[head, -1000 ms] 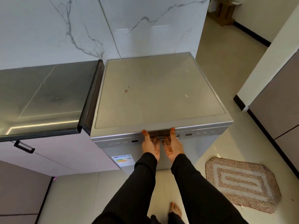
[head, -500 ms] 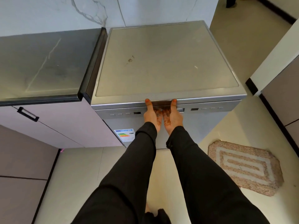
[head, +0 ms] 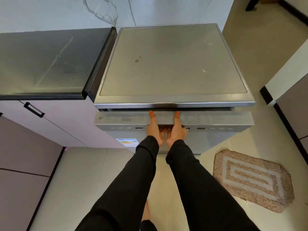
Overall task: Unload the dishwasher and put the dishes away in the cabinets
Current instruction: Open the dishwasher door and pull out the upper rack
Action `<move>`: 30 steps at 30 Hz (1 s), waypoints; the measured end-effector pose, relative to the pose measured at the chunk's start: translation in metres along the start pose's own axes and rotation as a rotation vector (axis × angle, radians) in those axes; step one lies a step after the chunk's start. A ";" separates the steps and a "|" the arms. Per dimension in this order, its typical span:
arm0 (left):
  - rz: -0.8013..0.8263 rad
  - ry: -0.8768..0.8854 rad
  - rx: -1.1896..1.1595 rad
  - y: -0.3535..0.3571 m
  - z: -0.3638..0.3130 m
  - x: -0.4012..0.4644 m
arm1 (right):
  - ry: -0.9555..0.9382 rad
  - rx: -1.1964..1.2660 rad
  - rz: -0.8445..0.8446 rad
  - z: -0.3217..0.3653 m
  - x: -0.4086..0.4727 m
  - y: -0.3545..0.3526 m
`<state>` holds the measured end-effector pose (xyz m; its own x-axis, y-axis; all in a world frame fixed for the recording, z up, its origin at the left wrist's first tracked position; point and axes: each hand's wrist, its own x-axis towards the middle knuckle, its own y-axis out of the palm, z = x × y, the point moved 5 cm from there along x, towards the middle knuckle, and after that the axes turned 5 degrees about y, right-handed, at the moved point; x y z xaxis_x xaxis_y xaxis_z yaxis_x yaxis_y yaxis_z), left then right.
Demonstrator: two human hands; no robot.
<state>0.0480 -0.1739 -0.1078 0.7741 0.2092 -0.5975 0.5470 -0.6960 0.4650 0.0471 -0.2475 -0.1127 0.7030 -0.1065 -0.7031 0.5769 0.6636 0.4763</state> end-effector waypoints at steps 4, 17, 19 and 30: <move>0.011 -0.032 -0.019 -0.028 0.024 -0.027 | 0.048 -0.031 -0.014 -0.020 -0.022 -0.036; -0.106 -0.161 -0.139 -0.104 0.091 -0.117 | 0.167 -0.002 -0.067 -0.074 -0.100 -0.132; -0.126 -0.205 -0.157 -0.115 0.097 -0.126 | 0.187 0.003 -0.074 -0.086 -0.103 -0.147; -0.242 -0.355 -0.017 -0.205 0.170 -0.143 | 0.202 -0.091 -0.288 -0.145 -0.122 -0.224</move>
<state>-0.2293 -0.1785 -0.2287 0.4670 0.1140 -0.8769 0.7067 -0.6442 0.2926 -0.2279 -0.2755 -0.2104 0.4157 -0.1562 -0.8960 0.6938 0.6915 0.2013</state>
